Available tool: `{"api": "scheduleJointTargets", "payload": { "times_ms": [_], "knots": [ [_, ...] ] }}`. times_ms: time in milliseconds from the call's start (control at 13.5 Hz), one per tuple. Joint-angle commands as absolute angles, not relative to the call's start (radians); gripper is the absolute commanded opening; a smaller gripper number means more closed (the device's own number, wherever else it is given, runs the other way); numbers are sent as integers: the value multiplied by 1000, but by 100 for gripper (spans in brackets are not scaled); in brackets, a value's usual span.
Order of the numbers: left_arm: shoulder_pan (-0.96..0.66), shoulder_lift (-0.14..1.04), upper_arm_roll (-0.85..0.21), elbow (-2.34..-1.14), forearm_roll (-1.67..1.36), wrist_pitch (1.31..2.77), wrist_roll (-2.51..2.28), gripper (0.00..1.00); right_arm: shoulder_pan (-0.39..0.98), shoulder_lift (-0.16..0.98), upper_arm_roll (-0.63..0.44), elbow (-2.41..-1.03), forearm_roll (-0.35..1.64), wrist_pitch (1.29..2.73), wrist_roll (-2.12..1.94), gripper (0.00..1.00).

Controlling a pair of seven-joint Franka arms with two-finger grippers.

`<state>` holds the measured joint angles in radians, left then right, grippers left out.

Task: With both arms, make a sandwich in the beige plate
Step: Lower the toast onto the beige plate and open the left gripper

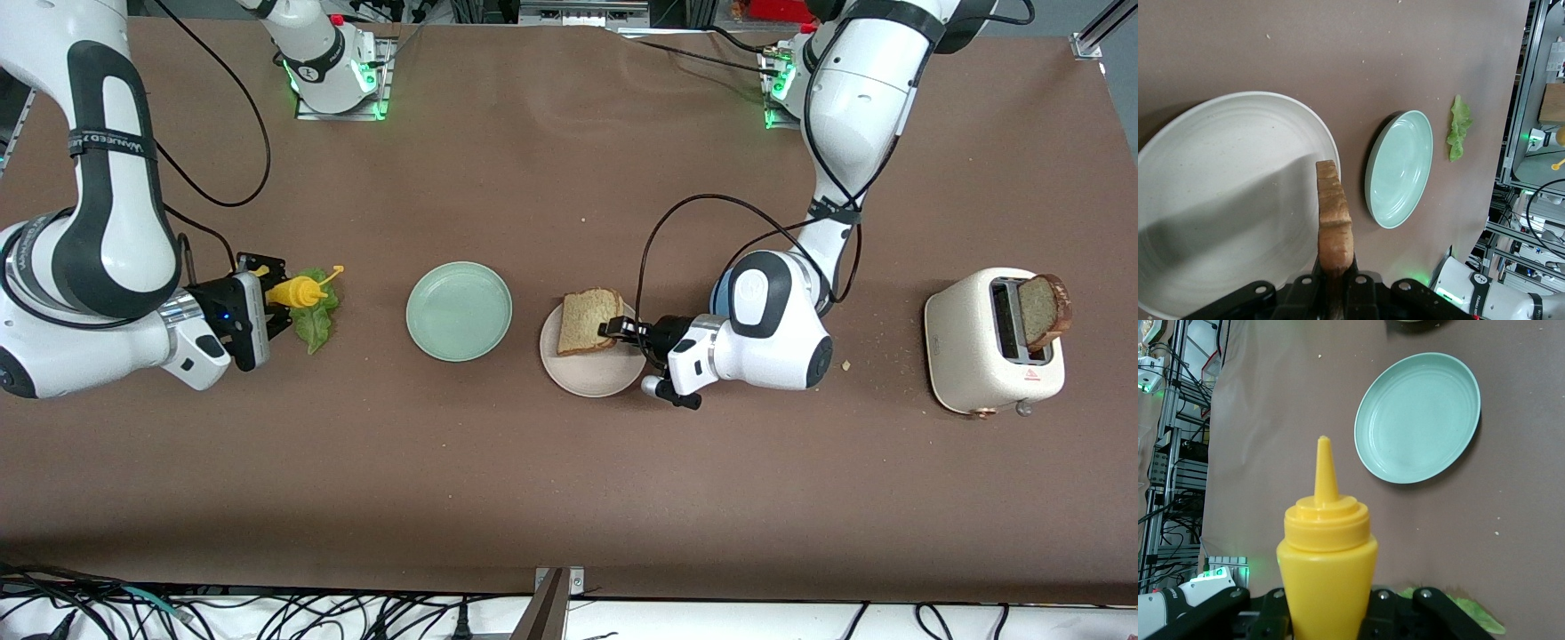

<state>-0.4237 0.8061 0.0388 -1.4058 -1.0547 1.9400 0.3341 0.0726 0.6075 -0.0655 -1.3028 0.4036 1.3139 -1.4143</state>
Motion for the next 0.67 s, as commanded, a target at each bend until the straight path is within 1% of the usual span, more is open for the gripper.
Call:
{"api": "scheduleJointTargets", "payload": {
  "times_ms": [0, 517, 591],
  "knots": [
    [-433, 842, 51, -1376, -1088, 1944, 367, 0, 77, 600, -63, -1287, 383, 1304, -1387, 0],
    [-431, 864, 52, -1378, -1072, 1944, 370, 0, 89, 600, -66, -1287, 385, 1304, -1385, 0],
    [-428, 864, 52, -1379, -1072, 1944, 370, 13, 89, 600, -64, -1287, 385, 1304, -1385, 0]
  ]
}}
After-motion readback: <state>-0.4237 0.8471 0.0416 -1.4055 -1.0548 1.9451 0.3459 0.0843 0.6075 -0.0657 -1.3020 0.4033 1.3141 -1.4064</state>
